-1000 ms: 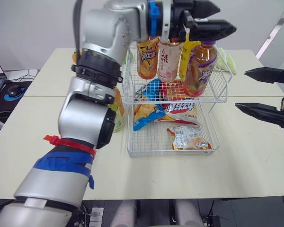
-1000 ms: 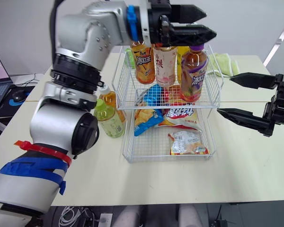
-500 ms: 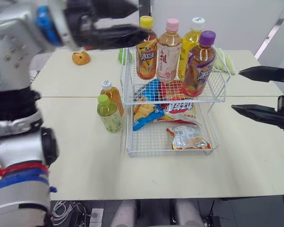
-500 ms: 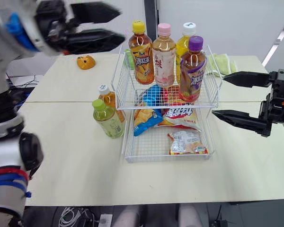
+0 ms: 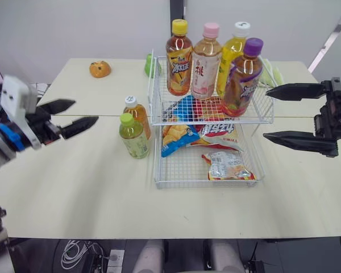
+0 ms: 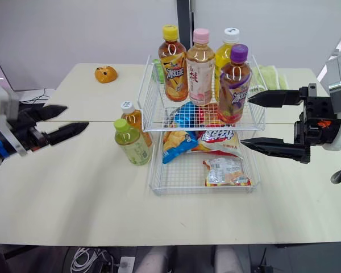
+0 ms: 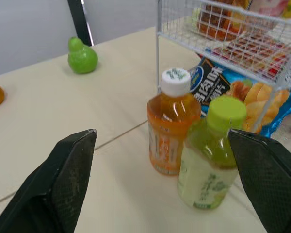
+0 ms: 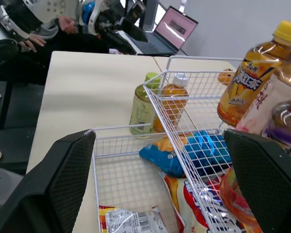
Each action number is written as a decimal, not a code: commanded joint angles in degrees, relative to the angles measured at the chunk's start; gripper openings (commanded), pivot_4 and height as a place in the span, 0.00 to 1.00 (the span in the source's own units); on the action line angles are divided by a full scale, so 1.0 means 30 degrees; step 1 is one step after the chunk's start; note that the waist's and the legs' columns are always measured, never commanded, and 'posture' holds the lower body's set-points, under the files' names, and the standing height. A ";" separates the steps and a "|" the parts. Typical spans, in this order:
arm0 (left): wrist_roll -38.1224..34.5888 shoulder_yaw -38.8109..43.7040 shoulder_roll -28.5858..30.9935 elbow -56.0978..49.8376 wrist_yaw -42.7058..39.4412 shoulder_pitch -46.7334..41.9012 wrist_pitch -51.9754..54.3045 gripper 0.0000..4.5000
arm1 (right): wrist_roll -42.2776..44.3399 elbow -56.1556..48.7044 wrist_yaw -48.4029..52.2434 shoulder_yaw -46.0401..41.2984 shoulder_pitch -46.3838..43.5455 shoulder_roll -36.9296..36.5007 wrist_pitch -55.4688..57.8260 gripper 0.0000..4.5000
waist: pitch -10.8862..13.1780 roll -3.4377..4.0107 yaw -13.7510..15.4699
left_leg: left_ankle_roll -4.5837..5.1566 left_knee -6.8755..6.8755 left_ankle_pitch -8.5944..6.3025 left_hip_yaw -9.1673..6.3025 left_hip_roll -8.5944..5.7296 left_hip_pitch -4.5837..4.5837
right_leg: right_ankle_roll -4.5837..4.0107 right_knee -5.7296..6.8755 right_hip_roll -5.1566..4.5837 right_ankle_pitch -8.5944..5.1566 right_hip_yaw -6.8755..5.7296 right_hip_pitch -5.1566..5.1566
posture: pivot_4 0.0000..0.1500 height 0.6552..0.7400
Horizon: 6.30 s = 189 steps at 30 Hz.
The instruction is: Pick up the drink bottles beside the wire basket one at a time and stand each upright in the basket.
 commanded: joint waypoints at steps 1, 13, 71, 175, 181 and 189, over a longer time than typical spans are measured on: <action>-0.1606 0.1179 -0.1319 -0.2918 0.1906 0.0572 0.0448 0.99 | -0.0419 0.0391 0.0489 0.0304 -0.0800 0.0024 -0.0638 1.00 | 0.0000 -0.0001 0.0160 | 0.0000 0.0002 0.0000 -0.0009 0.0002 -0.0004 | -0.0001 -0.0008 -0.0002 0.0000 -0.0009 0.0001 | 1.00 1.00; -0.1640 -0.2662 -0.6184 -0.7324 1.0151 -0.0535 0.0993 0.99 | -0.1109 0.1037 0.1162 0.1316 -0.1857 0.0677 -0.1058 1.00 | -0.0007 -0.0009 0.0378 | 0.0004 0.0013 -0.0002 0.0029 -0.0003 -0.0002 | -0.0003 -0.0016 0.0058 0.0009 -0.0011 0.0012 | 1.00 1.00; -0.5385 -0.1768 0.3700 -0.0801 0.2910 -0.7260 0.2039 0.30 | -0.2238 0.1733 0.0984 -0.0837 -0.0302 0.0070 -0.1321 1.00 | 0.0006 -0.0019 0.0476 | 0.0008 -0.0002 -0.0004 0.0084 0.0004 -0.0040 | -0.0026 -0.0069 0.0100 0.0001 -0.0072 0.0014 | 1.00 1.00; -0.0181 -0.0376 -0.3571 -0.2758 0.6105 -0.0536 -0.0375 0.99 | -0.0480 -0.0580 -0.1828 0.1796 -0.2388 0.1704 -0.0027 1.00 | -0.0006 0.0002 0.0210 | 0.0023 0.0023 -0.0012 0.0036 -0.0005 -0.0010 | 0.0027 -0.0020 0.0029 0.0063 0.0018 -0.0004 | 1.00 1.00; 0.0314 -0.3004 -0.6594 -0.4255 0.9982 -0.1998 -0.0101 0.99 | 0.0309 -0.1158 -0.1803 0.1517 -0.2229 0.1694 0.0441 1.00 | -0.0010 -0.0010 0.0352 | 0.0022 0.0036 -0.0012 0.0037 -0.0015 -0.0018 | 0.0029 -0.0016 0.0050 0.0067 0.0007 0.0002 | 1.00 1.00; 0.2725 -0.6082 -0.8684 -0.2668 1.3724 -0.4903 -0.0420 0.99 | 0.0475 -0.1248 -0.1898 0.1394 -0.2234 0.1604 0.0501 1.00 | -0.0013 -0.0012 0.0363 | 0.0023 0.0039 -0.0011 0.0050 -0.0021 -0.0015 | 0.0032 -0.0008 0.0069 0.0068 0.0010 0.0007 | 1.00 1.00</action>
